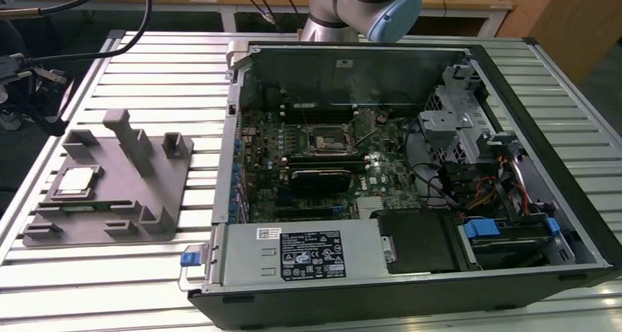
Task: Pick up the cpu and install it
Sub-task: 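Pick up the cpu and move it towards the insertion slot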
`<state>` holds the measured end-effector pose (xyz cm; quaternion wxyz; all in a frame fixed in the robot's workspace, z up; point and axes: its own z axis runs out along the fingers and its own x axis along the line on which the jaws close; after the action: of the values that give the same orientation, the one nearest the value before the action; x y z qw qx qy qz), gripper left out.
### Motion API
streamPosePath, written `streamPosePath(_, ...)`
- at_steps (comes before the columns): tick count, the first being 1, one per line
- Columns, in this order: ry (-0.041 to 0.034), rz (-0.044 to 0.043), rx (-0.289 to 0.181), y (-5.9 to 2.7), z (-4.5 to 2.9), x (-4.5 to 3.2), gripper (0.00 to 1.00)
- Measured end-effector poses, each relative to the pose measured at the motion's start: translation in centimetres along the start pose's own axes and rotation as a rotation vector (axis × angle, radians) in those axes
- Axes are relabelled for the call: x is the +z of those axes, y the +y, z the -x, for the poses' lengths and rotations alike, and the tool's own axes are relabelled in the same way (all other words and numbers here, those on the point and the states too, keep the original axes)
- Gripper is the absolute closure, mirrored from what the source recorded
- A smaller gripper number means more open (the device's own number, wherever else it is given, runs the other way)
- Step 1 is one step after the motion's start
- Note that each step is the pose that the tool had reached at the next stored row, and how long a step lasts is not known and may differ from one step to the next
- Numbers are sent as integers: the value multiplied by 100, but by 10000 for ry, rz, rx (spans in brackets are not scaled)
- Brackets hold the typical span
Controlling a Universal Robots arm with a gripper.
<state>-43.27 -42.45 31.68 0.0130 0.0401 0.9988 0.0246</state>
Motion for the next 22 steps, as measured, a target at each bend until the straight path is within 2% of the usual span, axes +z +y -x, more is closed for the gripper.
streamPosePath(12,-4,2,0,-10,-32,70,89)
streamPosePath(22,-5,4,0,-27,-143,174,89)
